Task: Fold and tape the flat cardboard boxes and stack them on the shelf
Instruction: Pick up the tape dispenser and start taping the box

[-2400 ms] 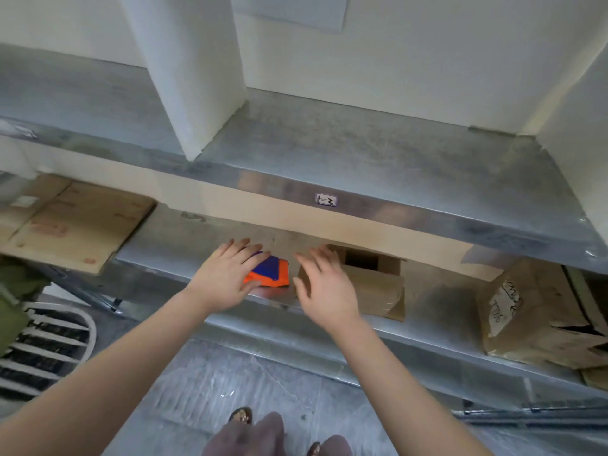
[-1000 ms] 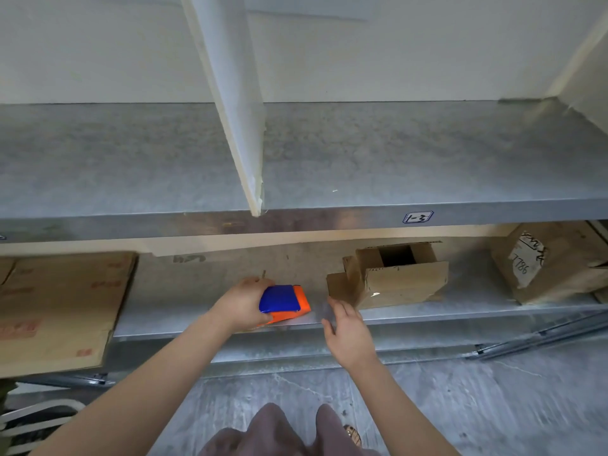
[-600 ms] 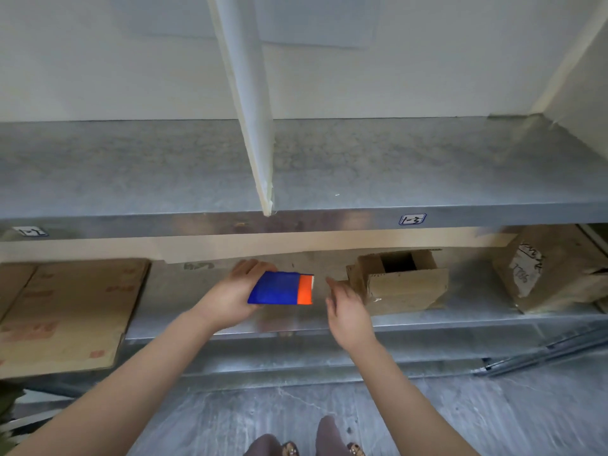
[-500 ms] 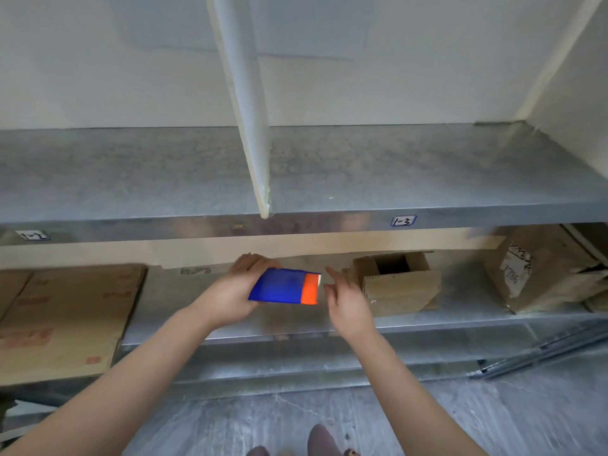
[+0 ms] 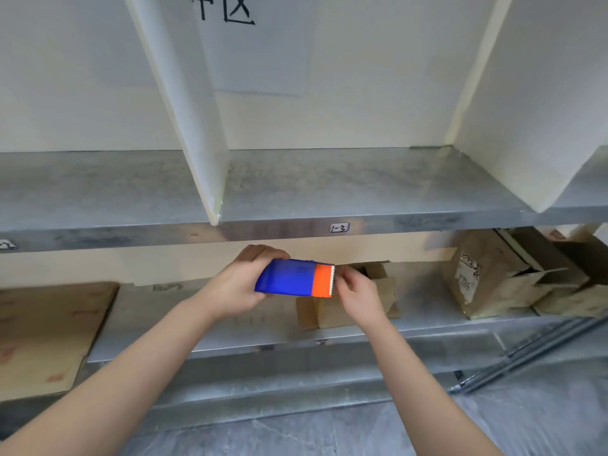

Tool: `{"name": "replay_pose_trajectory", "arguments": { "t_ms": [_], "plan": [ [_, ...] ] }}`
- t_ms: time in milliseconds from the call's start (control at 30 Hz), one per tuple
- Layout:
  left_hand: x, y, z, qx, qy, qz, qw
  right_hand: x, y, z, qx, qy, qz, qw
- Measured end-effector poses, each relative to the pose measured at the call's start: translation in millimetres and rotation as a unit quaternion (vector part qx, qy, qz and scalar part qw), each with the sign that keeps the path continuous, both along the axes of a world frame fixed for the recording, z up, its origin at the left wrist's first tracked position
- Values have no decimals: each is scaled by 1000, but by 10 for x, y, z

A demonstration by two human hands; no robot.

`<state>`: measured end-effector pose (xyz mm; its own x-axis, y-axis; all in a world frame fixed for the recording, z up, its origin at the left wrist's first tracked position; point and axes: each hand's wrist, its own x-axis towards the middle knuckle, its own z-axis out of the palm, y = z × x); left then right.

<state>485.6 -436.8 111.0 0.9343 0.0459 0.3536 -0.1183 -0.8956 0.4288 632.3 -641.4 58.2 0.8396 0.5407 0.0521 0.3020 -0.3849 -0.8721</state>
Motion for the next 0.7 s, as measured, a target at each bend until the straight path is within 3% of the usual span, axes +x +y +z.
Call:
{"name": "replay_pose_trajectory", "arguments": {
  "t_ms": [167, 333, 467, 700],
  "plan": [
    [197, -360, -113, 2, 29, 7, 1000, 262, -365, -28, -50, -18, -34, 998],
    [310, -428, -57, -15, 36, 83, 996, 851, -979, -44, -80, 41, -103, 991],
    [410, -452, -28, -6, 76, 142, 987, 1265, -1203, -4, -100, 52, -75, 991],
    [651, -586, 114, -17, 151, 156, 976, 1586, -1129, -4, -120, 61, -24, 991]
  ]
}}
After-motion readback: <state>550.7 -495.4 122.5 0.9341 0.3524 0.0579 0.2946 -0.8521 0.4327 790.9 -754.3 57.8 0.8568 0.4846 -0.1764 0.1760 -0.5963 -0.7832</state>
